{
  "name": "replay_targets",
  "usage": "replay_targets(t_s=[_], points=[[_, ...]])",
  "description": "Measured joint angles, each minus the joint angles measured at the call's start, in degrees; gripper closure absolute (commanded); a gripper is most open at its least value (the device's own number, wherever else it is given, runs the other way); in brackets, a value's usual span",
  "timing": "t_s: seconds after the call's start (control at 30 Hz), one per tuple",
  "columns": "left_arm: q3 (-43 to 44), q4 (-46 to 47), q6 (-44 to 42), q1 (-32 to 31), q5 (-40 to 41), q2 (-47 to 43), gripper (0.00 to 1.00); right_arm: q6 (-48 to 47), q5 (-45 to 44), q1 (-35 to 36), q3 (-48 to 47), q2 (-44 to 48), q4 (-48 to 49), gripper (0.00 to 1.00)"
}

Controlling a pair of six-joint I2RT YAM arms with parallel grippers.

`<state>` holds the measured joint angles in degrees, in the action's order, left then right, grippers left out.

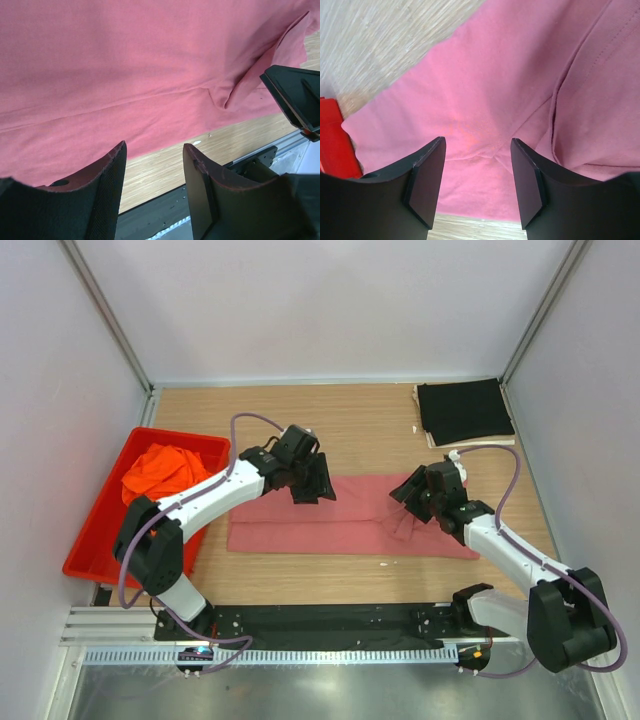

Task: Fold and stack the t-shirts
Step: Fold the tshirt

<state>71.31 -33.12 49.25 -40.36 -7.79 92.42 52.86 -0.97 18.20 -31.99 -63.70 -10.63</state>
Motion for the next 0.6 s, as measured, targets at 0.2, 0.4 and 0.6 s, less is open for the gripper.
replay_targets(t_s=[0.2, 0.4, 0.6], points=[[-0.9, 0.2, 0.0, 0.0, 0.0, 0.2, 0.50, -0.7, -0.6, 0.1, -0.8, -0.4, -3.3, 0.39], [-1.3, 0.2, 0.0, 0.0, 0.2, 0.2, 0.49, -3.6, -1.3, 0.1, -1.7, 2.3, -8.8, 0.36], [-1.3, 0.2, -0.2, 0.0, 0.3, 0.2, 0.49, -4.6, -0.3, 0.1, 4.2, 7.8, -8.0, 0.35]])
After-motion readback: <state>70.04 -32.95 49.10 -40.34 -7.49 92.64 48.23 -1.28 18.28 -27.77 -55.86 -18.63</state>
